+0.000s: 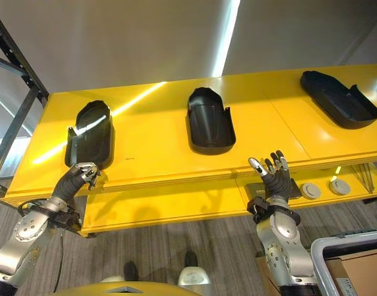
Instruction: Move parts from the plastic box to the shelf.
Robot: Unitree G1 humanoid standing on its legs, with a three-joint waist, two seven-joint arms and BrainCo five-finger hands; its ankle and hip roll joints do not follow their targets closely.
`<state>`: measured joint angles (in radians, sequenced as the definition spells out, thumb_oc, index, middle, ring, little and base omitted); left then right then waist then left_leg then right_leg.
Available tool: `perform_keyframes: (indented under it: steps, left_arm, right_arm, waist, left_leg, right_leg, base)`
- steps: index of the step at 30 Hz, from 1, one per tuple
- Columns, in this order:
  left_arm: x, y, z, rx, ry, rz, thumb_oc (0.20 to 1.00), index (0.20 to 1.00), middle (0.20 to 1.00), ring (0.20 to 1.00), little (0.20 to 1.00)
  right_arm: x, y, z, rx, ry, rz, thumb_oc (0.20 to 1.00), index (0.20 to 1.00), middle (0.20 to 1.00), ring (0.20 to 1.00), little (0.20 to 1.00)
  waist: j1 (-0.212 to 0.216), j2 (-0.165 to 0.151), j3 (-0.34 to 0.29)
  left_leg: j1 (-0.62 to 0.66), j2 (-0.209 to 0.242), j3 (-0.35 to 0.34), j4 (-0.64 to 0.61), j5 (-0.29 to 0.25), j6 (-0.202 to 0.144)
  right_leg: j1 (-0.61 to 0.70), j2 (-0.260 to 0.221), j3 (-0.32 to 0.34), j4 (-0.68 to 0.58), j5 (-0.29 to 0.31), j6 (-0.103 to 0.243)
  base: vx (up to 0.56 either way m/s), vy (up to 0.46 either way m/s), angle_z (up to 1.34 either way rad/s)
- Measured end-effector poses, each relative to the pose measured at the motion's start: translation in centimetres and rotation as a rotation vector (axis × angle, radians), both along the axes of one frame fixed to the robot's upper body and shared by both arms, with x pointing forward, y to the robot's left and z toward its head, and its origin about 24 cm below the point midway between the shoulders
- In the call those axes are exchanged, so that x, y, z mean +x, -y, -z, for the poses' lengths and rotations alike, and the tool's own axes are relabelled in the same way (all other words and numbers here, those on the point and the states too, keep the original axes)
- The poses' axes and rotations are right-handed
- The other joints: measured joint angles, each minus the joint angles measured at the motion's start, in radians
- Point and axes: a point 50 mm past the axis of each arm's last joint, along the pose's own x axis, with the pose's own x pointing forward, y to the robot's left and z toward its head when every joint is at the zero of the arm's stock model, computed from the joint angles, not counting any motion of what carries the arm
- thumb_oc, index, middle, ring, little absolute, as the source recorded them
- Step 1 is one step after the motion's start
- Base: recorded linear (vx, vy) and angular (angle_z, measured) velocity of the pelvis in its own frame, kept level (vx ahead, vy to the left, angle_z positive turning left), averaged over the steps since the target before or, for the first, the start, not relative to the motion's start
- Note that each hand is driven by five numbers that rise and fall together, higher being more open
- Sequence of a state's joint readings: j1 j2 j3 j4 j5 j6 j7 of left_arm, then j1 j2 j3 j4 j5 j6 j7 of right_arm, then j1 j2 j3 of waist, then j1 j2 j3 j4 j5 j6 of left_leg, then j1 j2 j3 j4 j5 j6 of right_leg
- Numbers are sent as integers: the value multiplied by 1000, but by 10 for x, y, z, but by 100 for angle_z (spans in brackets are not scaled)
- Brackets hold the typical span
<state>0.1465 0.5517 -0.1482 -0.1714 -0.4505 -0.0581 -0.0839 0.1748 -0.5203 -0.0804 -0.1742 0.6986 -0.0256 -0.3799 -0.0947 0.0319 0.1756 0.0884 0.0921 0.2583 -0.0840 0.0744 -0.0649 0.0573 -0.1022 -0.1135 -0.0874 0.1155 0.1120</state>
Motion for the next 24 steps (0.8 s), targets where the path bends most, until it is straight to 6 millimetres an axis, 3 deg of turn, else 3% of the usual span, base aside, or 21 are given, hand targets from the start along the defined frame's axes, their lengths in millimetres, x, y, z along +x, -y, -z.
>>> perform_keyframes:
  steps: [11, 24]
  left_arm:
    - [22, 2, 11, -55, -21, -116, 200, 200, 200, 200, 200]
    - [22, 0, 22, -65, -63, -164, 200, 200, 200, 200, 200]
  right_arm:
    - [5, -9, 2, -25, -6, -37, 1000, 1000, 1000, 1000, 1000]
    - [5, -7, 9, -26, -34, -49, 1000, 1000, 1000, 1000, 1000]
  waist:
    - [-37, 1, -3]
    - [-43, 0, -4]
  left_leg:
    - [14, 1, 26, 0, -3, 0]
    - [22, 1, 44, 0, -8, 1]
  right_leg:
    - [-1, 1, 21, 0, 2, 0]
    - [-3, 2, 43, 0, 2, -1]
  base:
    - [19, 6, -7]
    - [5, 2, -4]
